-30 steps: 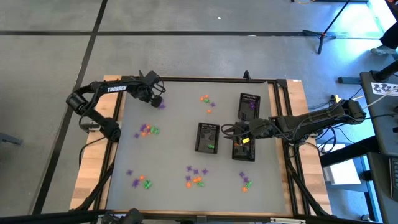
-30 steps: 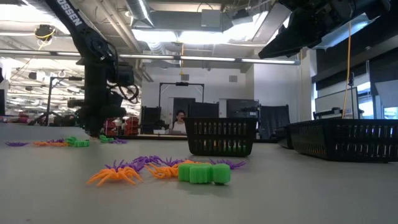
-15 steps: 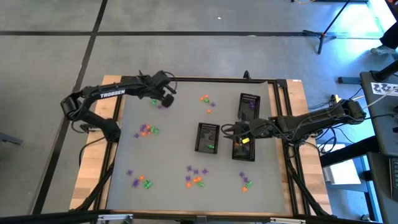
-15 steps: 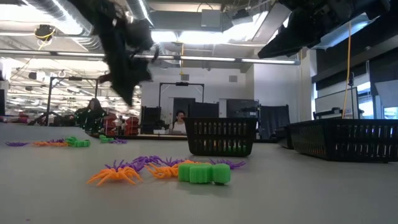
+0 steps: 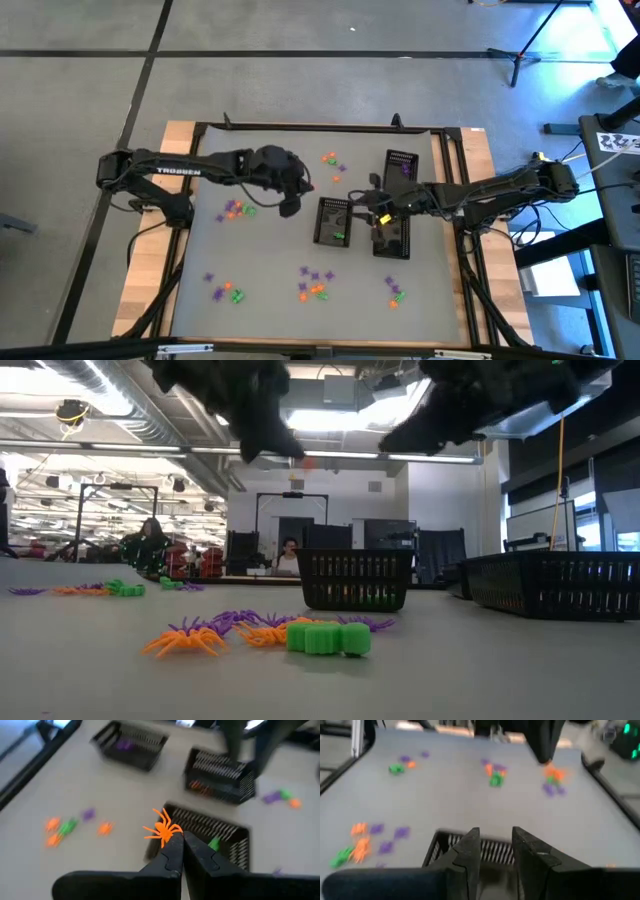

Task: Sort Halloween decoration
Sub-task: Put the orange spider toy into the bottom right bin

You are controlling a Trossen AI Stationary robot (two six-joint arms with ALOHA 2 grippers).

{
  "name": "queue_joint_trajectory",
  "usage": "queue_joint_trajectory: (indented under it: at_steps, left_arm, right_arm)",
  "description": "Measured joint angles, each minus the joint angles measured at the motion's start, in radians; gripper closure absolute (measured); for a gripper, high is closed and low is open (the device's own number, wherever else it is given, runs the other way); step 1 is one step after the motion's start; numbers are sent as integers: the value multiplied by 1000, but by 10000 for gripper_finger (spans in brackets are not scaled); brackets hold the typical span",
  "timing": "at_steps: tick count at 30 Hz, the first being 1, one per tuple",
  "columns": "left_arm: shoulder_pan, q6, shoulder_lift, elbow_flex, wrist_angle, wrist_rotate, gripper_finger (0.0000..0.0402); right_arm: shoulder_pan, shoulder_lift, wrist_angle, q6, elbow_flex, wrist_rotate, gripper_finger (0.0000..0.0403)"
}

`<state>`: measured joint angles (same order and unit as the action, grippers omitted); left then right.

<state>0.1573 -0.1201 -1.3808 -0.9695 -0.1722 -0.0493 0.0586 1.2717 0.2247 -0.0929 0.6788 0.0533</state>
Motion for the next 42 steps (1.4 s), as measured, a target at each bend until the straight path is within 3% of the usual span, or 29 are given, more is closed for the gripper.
queue_joint_trajectory:
  at_steps: [10, 20, 24, 42]
  left_arm:
    - [-115, 0, 0, 0, 77, 10, 401]
    - [-148, -1, 0, 1, 102, 33, 401]
    - [-155, -1, 0, 1, 112, 34, 401]
    - [-154, -2, -1, 2, 159, 38, 401]
  right_arm:
    - [-87, 151, 284, -100, 0, -138, 289]
    - [-85, 220, 431, -98, 0, -178, 202]
    - [-85, 220, 471, -97, 0, -178, 185]
    - [-85, 220, 492, -93, 4, -179, 190]
